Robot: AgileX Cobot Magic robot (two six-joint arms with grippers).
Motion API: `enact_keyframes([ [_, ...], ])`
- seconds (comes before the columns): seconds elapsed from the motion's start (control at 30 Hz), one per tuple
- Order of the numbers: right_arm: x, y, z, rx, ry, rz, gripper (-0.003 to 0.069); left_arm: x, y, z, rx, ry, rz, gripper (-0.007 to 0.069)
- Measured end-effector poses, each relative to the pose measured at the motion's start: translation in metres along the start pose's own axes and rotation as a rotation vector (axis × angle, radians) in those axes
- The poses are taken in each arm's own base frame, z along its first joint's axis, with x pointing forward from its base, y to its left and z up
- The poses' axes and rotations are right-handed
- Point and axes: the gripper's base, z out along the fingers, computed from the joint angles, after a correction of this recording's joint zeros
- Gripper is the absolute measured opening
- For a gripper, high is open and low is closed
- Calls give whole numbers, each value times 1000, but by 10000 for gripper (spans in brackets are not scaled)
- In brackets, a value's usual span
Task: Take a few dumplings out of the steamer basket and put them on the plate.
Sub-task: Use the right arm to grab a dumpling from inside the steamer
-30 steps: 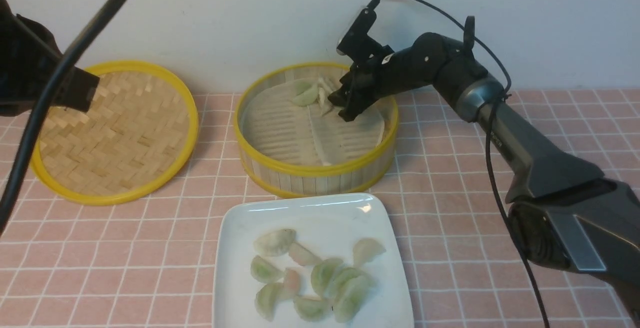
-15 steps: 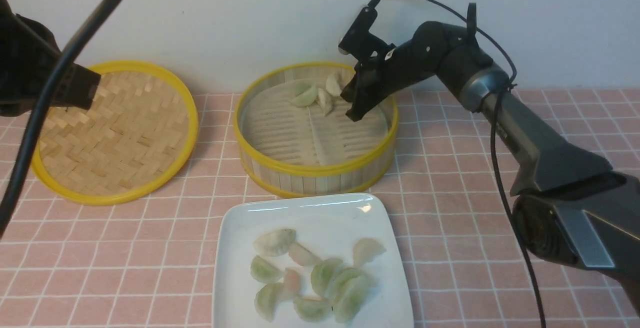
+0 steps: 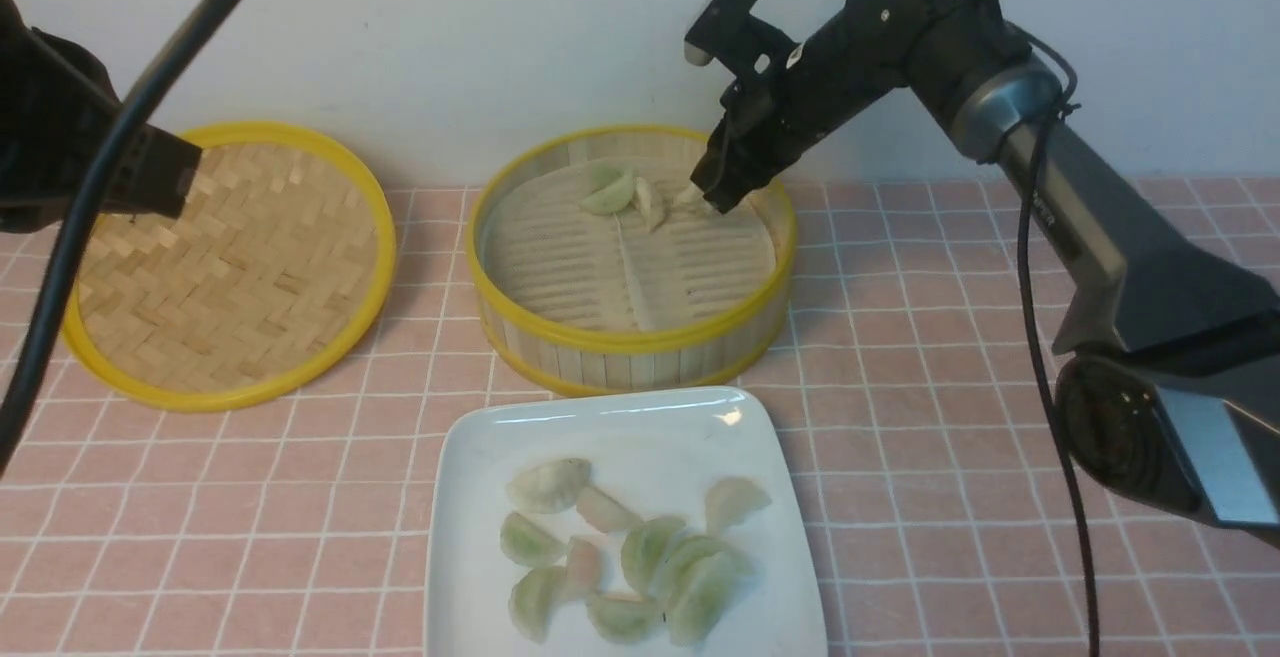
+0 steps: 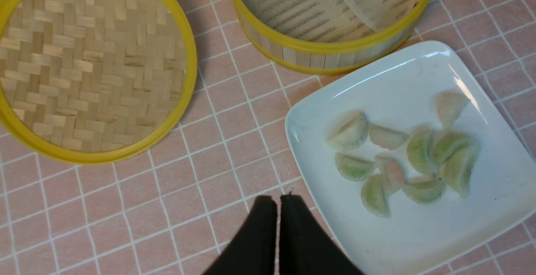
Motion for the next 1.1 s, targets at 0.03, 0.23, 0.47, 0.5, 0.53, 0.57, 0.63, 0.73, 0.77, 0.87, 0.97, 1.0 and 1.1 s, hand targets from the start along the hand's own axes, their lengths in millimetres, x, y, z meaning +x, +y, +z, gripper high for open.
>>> enact_keyframes([
  [0.03,-1,0,-1,1,-2,0,-6,0,0,0,0,0,0,-6],
  [0.23,-1,0,-2,-1,0,11,-6,0,0,0,0,0,0,-6],
  [0.47,-12,-1,-22,26,-19,100,-6,0,0,0,0,0,0,-6],
  [0.5,-16,-1,-29,34,-29,101,-6,0,0,0,0,0,0,-6],
  [0.53,-22,-1,-38,43,-43,103,-6,0,0,0,0,0,0,-6],
  [0.57,-25,-1,-43,47,-52,111,-6,0,0,0,0,0,0,-6],
  [0.63,-35,0,-62,64,-82,129,-6,0,0,0,0,0,0,-6],
  [0.73,-44,2,-80,73,-116,154,-8,0,0,0,0,0,0,-6],
  [0.77,-47,2,-85,75,-124,159,-8,0,0,0,0,0,0,-6],
  [0.87,-53,7,-102,74,-127,166,-7,0,0,0,0,0,0,-6],
  [0.97,-58,16,-114,61,-114,143,-7,0,0,0,-1,0,0,-6],
  [1.0,-59,18,-117,55,-111,127,-7,0,0,0,-1,0,-1,-6],
  [1.1,-54,25,-108,23,-73,116,-7,0,0,0,-1,0,-1,-6],
])
